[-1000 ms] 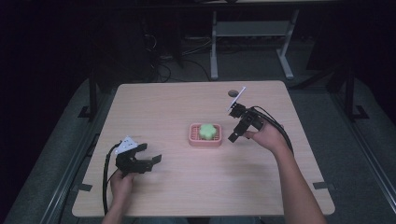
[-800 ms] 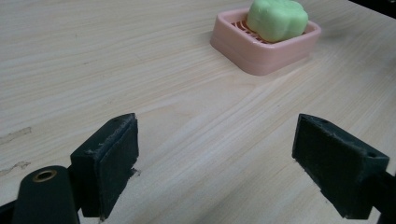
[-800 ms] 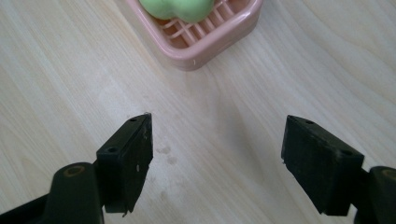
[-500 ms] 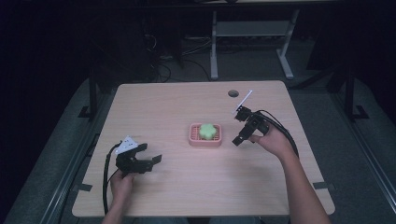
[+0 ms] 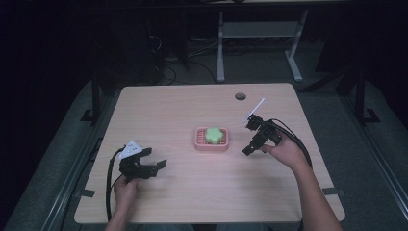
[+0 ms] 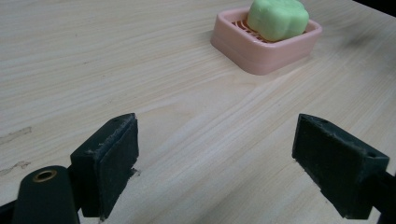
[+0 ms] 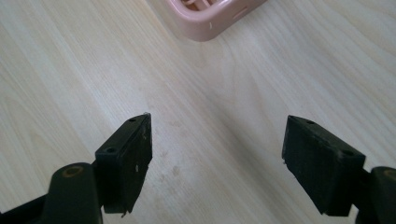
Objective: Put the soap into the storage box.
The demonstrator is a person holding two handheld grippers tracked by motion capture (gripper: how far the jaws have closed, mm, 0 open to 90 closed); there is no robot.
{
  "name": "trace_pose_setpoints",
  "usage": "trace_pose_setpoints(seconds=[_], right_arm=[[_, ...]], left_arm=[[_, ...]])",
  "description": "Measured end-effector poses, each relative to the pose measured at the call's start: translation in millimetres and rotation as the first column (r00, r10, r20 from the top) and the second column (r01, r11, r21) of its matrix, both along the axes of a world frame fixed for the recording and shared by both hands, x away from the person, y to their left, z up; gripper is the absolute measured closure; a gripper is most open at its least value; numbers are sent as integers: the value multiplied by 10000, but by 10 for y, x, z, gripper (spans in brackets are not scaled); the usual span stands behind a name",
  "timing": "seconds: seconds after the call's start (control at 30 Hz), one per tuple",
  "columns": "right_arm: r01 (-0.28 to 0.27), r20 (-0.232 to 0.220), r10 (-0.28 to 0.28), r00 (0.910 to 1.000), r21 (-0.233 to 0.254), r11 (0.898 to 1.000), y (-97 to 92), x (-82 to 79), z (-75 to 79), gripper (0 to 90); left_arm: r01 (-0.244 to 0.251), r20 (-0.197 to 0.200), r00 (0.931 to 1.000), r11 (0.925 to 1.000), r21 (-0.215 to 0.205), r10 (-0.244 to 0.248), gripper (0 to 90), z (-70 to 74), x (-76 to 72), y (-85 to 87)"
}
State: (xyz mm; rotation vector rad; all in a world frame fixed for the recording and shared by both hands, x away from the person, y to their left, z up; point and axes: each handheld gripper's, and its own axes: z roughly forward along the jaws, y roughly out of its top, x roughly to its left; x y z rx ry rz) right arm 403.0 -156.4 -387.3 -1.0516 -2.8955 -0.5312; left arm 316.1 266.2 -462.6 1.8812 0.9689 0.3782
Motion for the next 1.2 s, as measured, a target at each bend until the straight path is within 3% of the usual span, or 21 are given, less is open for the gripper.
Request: trace_pose_setpoints(seconds=[0.63, 1.2], right_arm=[[399, -158, -394, 9991, 321, 9987, -266, -190, -123, 242], [755, -24, -755, 9971, 575, 9955, -522, -417, -213, 242]], left_arm=[[-15, -24, 10000, 10000, 5, 15, 143, 1, 4, 4], [-23, -26, 10000, 10000, 6, 23, 143, -1, 3, 0]])
